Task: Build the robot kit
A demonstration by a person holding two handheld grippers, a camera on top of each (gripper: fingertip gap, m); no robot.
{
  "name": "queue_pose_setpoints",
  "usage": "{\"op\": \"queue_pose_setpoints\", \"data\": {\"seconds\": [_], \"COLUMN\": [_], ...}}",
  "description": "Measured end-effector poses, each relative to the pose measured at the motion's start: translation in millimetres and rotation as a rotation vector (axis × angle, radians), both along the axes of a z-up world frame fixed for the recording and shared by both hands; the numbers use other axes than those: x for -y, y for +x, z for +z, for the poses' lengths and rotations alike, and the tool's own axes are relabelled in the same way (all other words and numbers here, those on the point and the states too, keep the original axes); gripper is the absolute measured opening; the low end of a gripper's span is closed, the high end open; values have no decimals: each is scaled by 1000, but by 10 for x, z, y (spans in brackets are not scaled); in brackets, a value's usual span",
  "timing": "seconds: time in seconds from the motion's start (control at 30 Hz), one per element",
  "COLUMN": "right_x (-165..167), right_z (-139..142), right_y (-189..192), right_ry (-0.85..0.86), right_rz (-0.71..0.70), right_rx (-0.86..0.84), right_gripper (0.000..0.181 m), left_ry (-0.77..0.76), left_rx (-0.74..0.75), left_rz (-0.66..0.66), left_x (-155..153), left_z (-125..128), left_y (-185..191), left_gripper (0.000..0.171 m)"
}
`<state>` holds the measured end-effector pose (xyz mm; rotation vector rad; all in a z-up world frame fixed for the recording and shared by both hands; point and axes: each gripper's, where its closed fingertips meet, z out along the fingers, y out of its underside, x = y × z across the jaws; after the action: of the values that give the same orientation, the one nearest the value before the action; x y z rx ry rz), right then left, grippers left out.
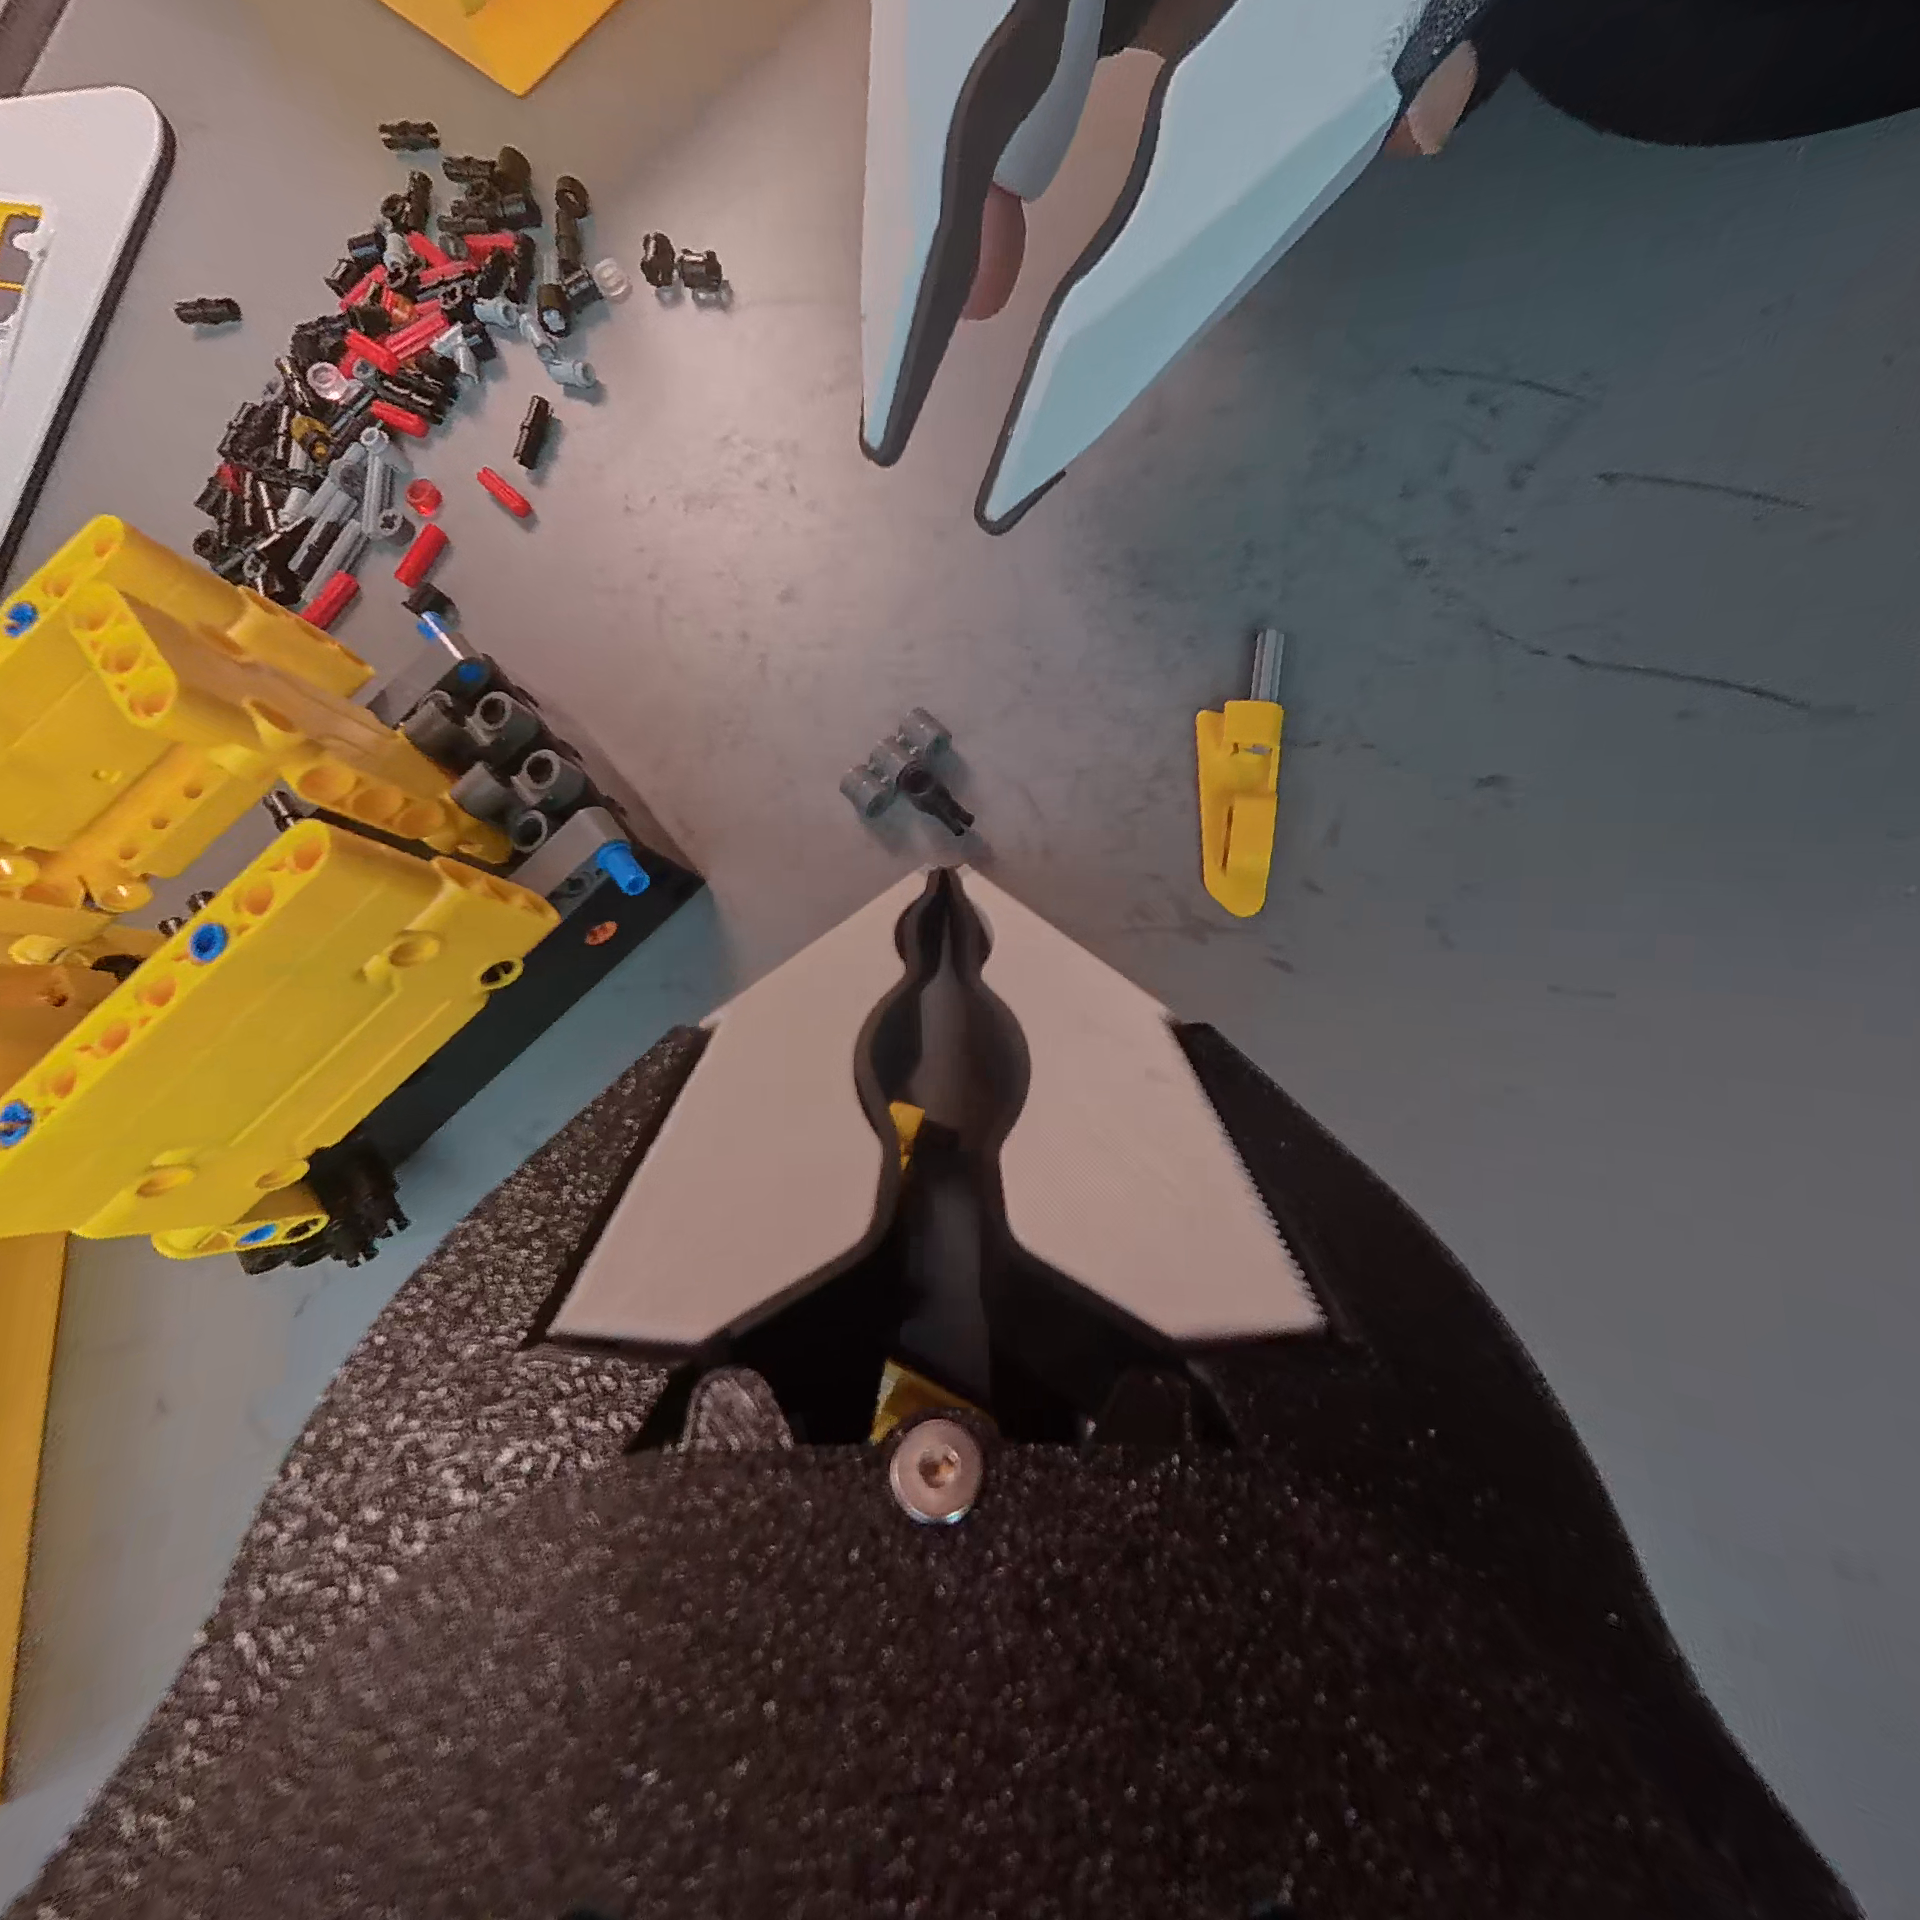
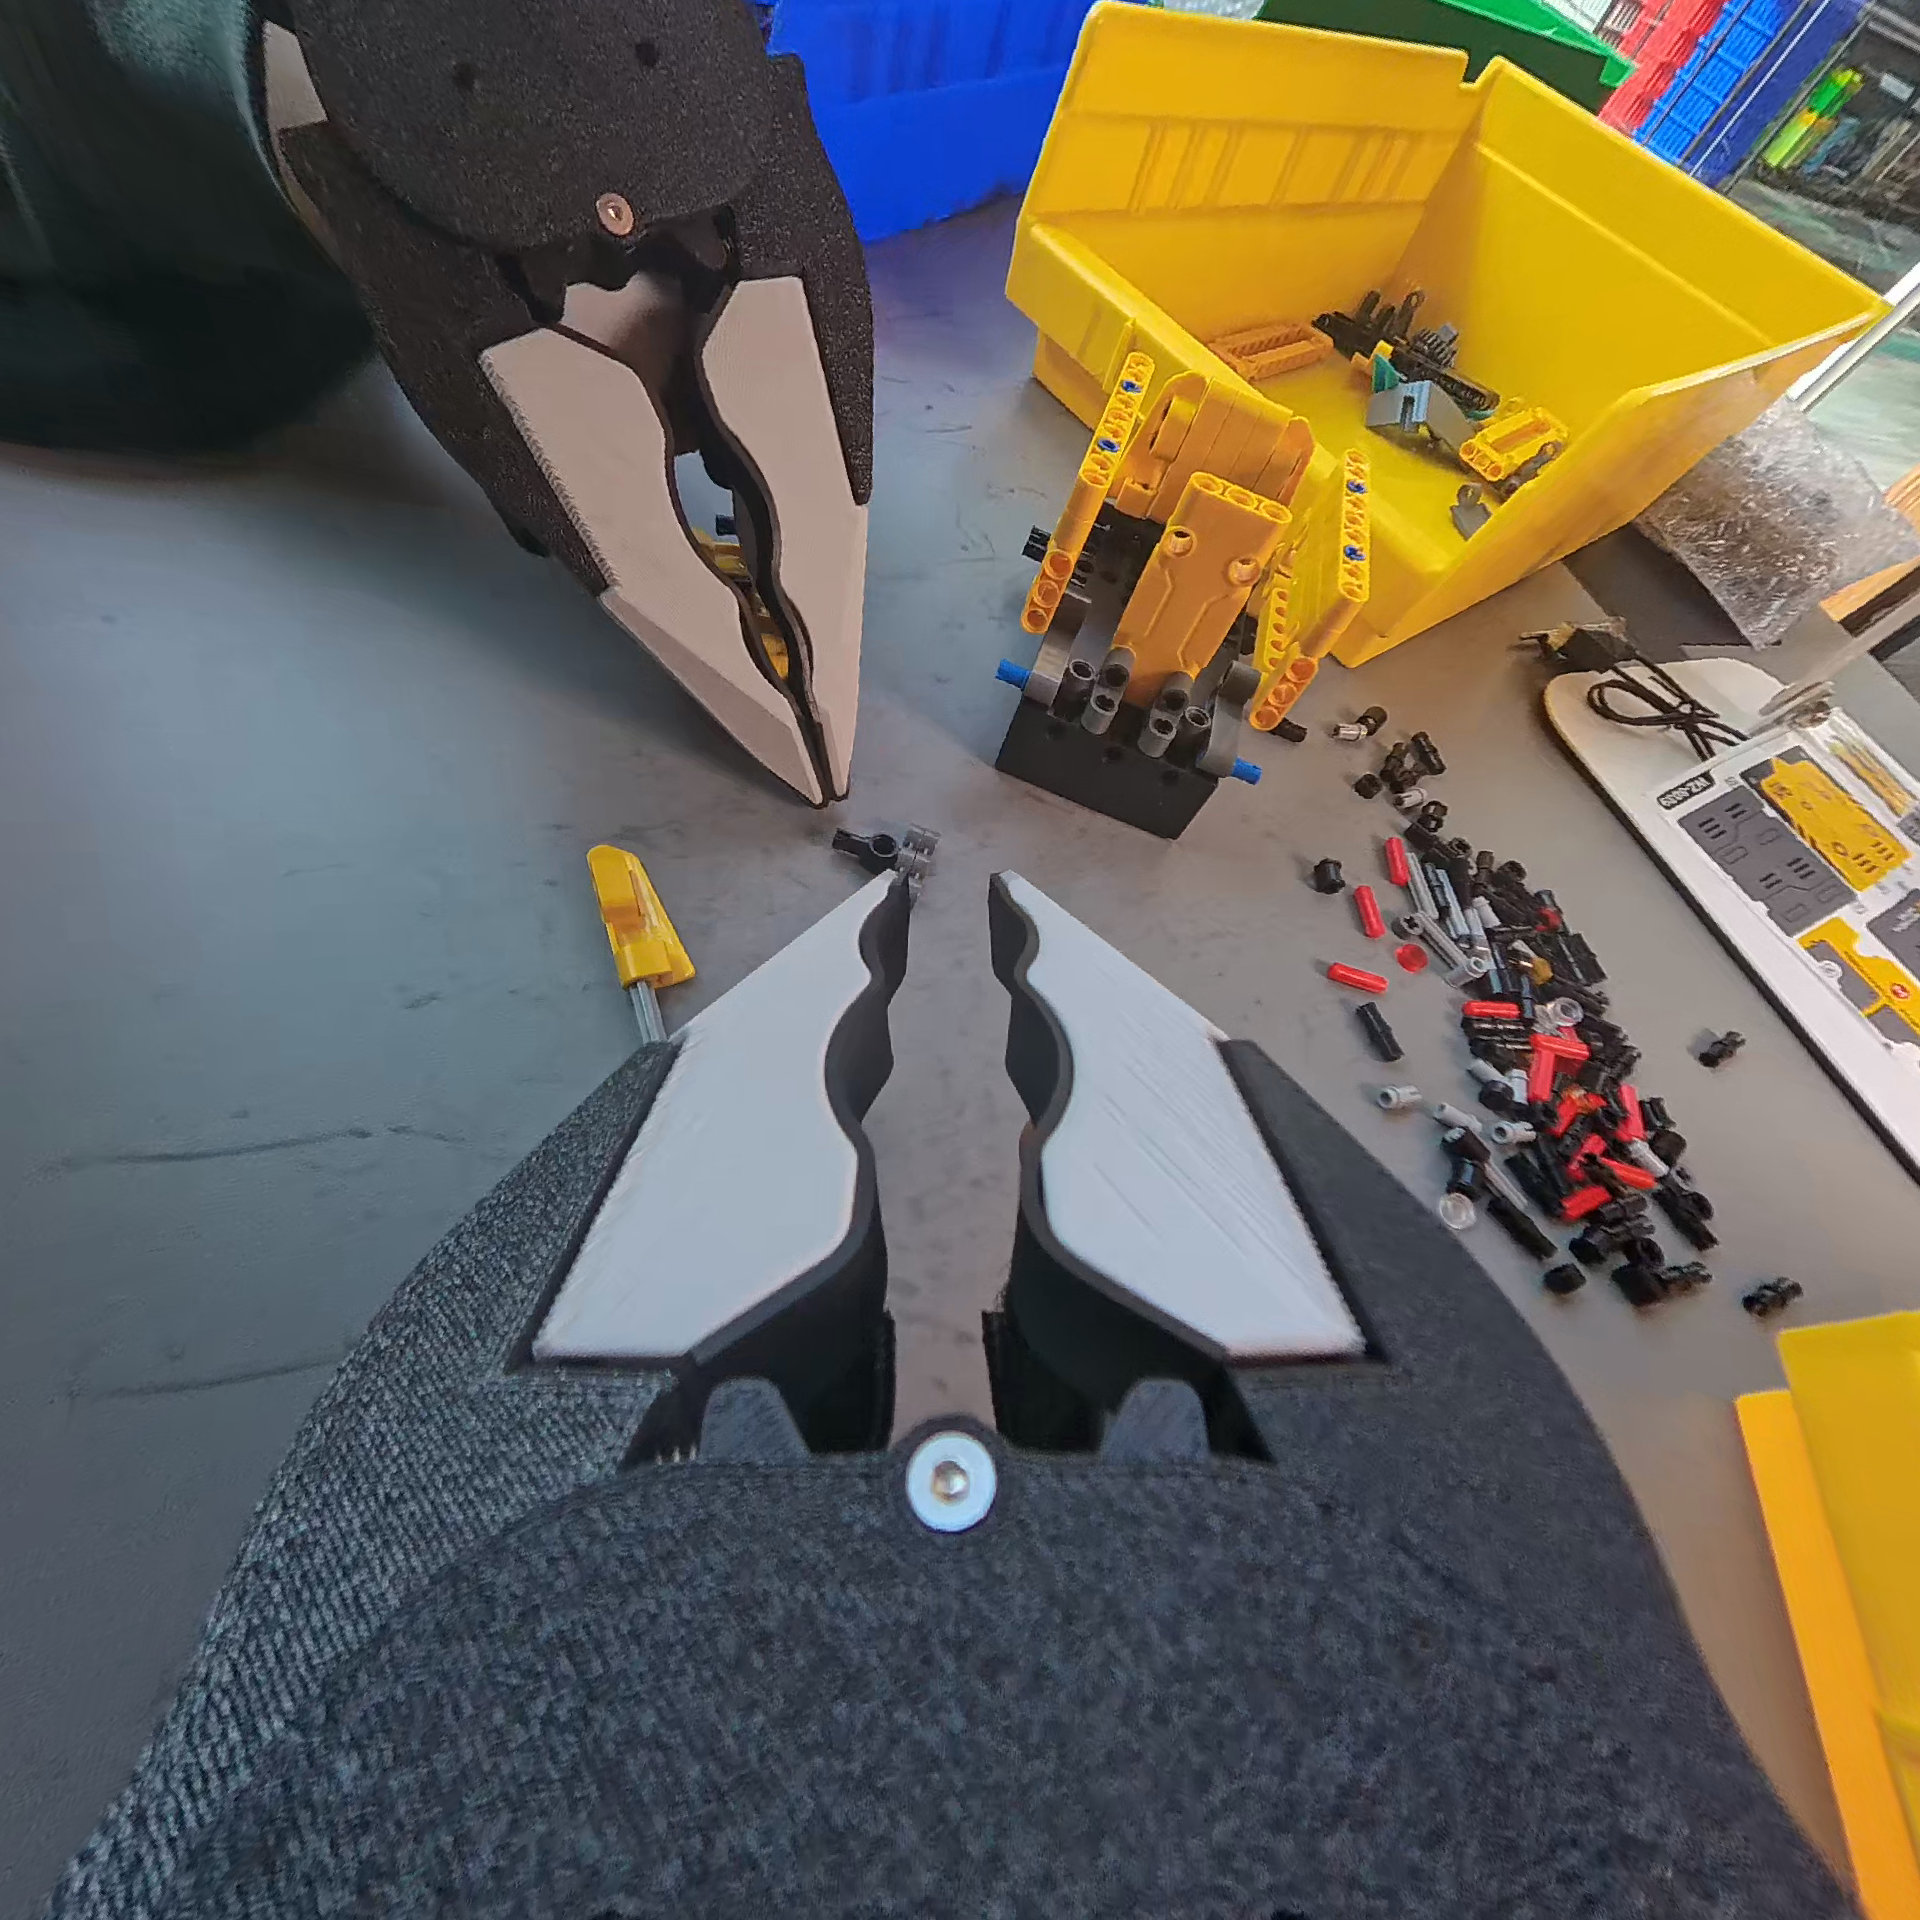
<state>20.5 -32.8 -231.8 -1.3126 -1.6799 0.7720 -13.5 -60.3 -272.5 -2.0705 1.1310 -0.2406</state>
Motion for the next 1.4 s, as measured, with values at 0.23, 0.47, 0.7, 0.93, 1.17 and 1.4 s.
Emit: {"op": "queue_pose_setpoints", "data": {"seconds": [0.23,0.47,0.7,0.93,1.17,1.4], "right_x": [-17,-15,-8,12,13,16], "right_z": [-4,-11,14,11,3,222], "right_y": [7,11,13,18,12,-75], "right_ry": [-8,-2,3,13,18,4], "right_rz": [-7,-7,-6,-2,-3,-35], "right_rx": [2,9,9,18,17,-114], "right_gripper": [14,14,14,14,15,17], "left_ry": [19,2,-41,1,61,142], "left_rx": [22,31,84,-1,76,323], "left_rz": [40,50,67,91,122,115], "left_x": [-49,-69,-101,-170,-236,-232], "left_z": [38,-4,23,-19,145,578], "left_y": [-45,-24,83,47,31,111], "left_gripper": [6,21,23,4,3,3]}}
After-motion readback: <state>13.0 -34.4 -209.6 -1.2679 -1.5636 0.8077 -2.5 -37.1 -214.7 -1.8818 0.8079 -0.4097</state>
